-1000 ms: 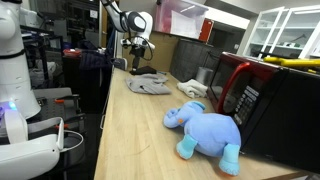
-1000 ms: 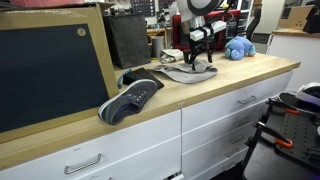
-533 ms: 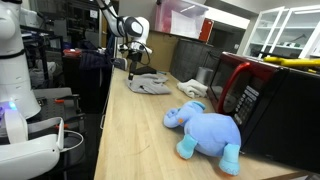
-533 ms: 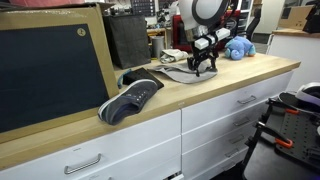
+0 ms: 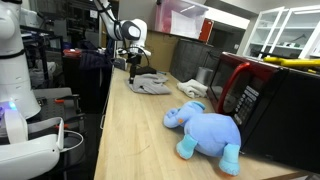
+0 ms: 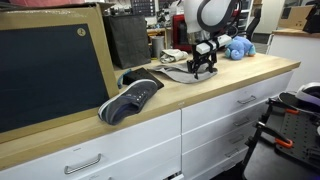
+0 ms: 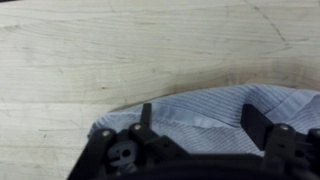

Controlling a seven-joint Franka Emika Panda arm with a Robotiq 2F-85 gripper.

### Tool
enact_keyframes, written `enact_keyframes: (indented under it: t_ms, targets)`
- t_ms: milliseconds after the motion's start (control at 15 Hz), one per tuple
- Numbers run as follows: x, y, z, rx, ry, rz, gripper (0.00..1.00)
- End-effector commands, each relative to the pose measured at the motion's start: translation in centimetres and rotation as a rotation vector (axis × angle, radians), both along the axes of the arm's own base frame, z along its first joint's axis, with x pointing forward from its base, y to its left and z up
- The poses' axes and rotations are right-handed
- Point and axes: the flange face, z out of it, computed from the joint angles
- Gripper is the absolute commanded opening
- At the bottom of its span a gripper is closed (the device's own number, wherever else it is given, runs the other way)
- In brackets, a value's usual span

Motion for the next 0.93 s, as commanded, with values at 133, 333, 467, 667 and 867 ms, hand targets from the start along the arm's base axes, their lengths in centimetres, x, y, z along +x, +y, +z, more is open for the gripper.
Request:
enact_keyframes:
  t_ms: [133,333,467,667,867]
  targets:
    - [-1.3,-1.0,-0.5,0.001,-0.005,-0.006,0.44]
    - [-1.5,-1.6,-0.4,0.009,0.018,-0.007,0.20]
    - [-2.0,-1.8,0.0,0.024,0.041,0.000,0.05]
    - [-3.3,-2.6,0.5,0.054,0.079,0.036,0.00]
    - [-5.0,-1.6,1.2,0.077,0.112,0.069,0.03]
